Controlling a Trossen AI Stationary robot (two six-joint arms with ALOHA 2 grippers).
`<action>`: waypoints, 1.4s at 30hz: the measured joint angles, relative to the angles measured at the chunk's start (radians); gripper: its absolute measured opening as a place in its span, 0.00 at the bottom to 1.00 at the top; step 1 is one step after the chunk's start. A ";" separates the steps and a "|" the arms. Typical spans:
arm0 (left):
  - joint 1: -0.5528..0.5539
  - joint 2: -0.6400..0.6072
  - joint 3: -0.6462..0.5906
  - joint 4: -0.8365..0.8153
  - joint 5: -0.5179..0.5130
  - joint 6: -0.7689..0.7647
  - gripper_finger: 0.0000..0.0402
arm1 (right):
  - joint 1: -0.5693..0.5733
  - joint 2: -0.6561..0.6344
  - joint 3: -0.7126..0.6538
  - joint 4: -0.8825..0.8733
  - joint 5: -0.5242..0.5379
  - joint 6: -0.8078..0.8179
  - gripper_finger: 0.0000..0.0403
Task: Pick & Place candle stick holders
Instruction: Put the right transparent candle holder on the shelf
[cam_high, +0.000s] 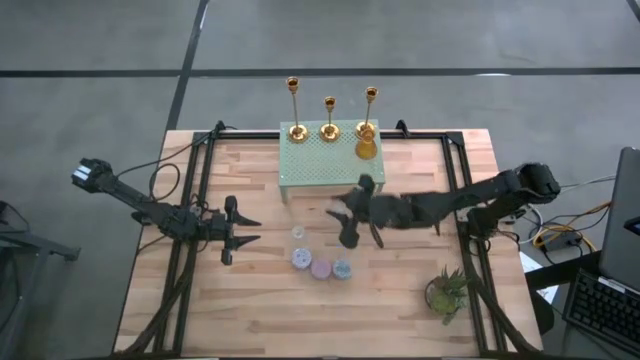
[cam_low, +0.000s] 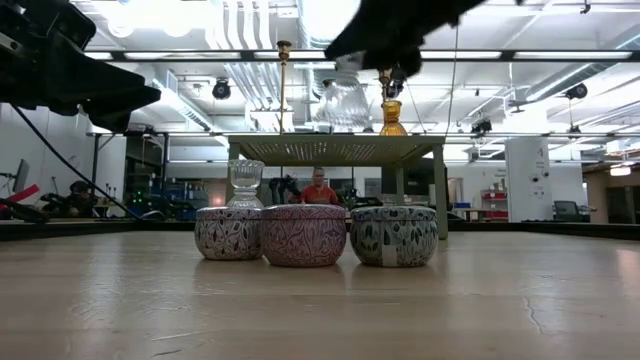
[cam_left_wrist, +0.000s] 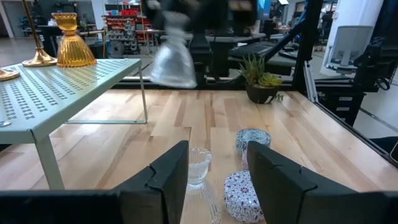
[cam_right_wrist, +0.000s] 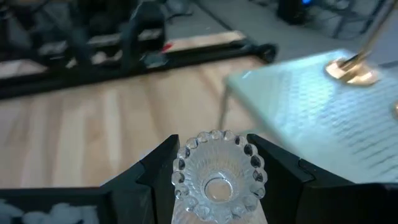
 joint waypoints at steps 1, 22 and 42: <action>0.000 0.000 0.000 0.000 0.000 0.000 0.42 | -0.019 0.000 0.020 -0.015 0.000 -0.008 0.42; 0.000 0.000 0.000 0.000 0.000 0.000 0.42 | -0.352 0.036 0.180 -0.104 -0.147 0.084 0.42; 0.000 0.000 0.000 -0.004 0.000 0.000 0.42 | -0.412 0.223 0.360 -0.227 -0.037 0.058 0.43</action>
